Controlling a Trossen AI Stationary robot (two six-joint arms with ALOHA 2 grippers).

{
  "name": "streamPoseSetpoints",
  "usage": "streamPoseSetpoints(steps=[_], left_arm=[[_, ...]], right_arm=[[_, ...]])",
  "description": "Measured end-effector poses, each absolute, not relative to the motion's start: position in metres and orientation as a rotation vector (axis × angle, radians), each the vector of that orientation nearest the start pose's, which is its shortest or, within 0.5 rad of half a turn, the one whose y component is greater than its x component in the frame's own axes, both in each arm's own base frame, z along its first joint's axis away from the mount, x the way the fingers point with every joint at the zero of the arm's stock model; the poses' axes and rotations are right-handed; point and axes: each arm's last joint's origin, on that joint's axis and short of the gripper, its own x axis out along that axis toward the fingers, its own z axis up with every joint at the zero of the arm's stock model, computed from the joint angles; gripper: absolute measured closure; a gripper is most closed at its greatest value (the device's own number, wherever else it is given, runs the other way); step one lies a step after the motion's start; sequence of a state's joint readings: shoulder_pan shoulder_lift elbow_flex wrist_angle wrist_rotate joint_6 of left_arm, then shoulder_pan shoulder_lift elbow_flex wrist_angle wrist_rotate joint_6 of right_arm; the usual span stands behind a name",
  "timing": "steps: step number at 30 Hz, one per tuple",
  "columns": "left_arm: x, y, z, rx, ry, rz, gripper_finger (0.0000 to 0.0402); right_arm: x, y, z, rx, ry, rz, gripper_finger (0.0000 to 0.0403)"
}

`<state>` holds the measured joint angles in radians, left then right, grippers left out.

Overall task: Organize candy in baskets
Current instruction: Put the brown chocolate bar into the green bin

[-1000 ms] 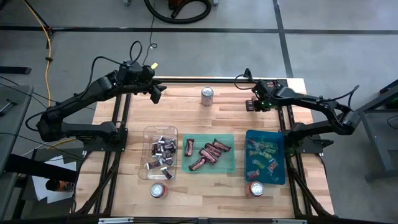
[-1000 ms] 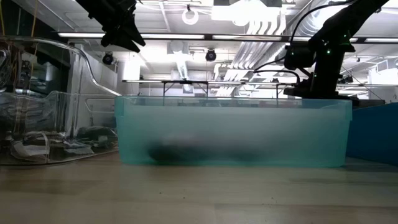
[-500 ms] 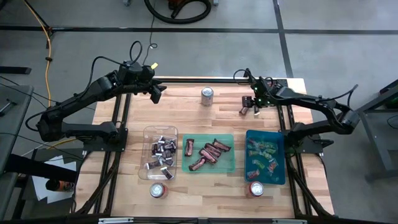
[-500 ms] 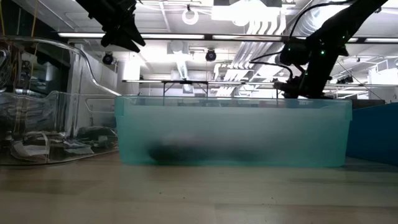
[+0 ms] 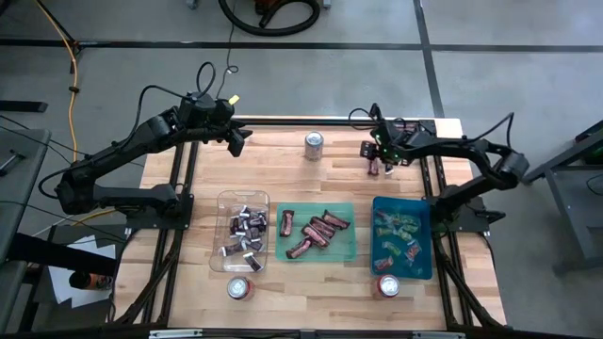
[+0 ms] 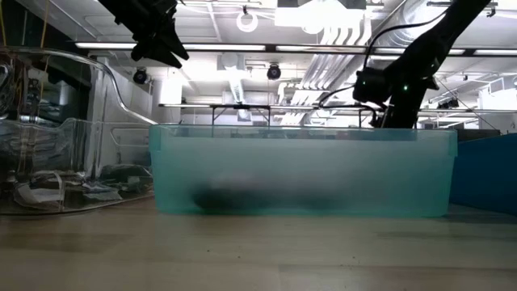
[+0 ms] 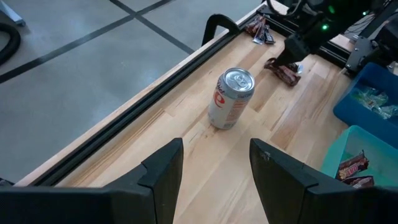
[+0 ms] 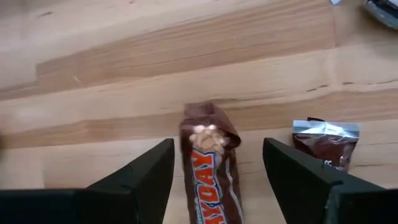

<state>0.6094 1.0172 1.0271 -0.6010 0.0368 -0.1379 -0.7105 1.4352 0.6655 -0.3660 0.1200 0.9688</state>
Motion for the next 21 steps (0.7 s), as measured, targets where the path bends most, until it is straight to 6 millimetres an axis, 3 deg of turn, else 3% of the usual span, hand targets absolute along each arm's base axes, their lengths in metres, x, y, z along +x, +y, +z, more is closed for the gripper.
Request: streamPoseSetpoints(steps=[7,15,18,21], left_arm=[[0.169,0.117,0.337,-0.321,0.53,0.595,0.0229],[0.169,0.117,0.337,-0.321,0.53,0.595,0.0229],[0.169,0.117,0.337,-0.324,0.529,0.596,0.0229],[0.169,0.117,0.337,-0.325,0.528,0.611,0.0229]], right_arm=[[0.184,-0.163,0.146,1.149,0.688,-1.248,0.0228],[0.186,-0.163,0.147,1.077,0.705,-1.207,0.0384],[0.192,-0.161,0.158,1.039,0.669,-1.164,0.0385],[0.206,-0.159,0.183,0.939,0.59,-1.055,0.0393]])
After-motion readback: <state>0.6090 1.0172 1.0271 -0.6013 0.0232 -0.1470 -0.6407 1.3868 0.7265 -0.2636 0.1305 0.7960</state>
